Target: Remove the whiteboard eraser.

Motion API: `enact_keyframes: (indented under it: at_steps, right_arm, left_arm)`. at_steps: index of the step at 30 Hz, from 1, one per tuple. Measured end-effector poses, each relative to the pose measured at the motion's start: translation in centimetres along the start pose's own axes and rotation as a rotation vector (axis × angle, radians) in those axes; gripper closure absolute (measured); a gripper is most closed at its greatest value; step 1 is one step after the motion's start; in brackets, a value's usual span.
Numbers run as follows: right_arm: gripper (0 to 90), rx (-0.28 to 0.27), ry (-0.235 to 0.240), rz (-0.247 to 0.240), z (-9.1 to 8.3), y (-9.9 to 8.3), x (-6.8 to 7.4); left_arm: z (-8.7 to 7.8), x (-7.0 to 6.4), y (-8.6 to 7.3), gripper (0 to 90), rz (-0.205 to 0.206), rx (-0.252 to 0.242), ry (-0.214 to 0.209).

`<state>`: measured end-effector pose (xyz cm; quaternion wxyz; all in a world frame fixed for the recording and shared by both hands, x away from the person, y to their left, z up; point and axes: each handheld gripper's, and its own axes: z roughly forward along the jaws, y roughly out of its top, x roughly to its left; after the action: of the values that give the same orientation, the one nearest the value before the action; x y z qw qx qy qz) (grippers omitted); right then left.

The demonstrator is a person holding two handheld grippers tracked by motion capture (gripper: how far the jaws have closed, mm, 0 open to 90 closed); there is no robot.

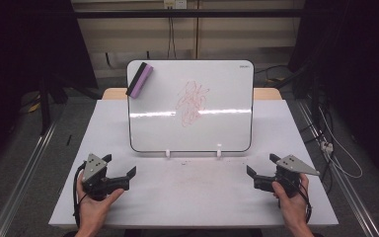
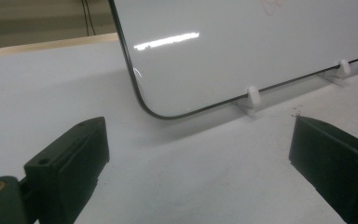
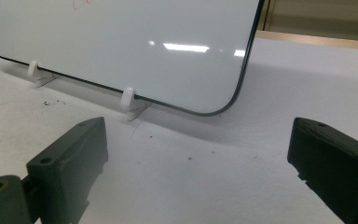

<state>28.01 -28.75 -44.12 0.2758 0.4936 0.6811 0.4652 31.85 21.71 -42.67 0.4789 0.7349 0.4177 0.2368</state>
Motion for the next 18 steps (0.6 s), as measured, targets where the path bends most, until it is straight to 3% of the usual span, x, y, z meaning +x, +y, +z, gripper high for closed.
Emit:
enact_keyframes:
  at_steps: [9,13,18]
  right_arm:
    - [4.2,0.006,0.024,0.032,0.12,-0.14,-0.36]
    - [4.2,0.012,0.033,0.032,0.16,-0.16,-0.34]
    - [4.2,0.014,0.036,0.031,0.25,-0.16,-0.35]
  left_arm:
    - [0.33,-0.24,0.03,4.6,0.006,0.017,0.002]
    - [0.58,-0.24,0.08,5.7,0.005,0.056,-0.011]
    - [0.78,-0.21,0.60,5.9,0.040,0.066,0.004]
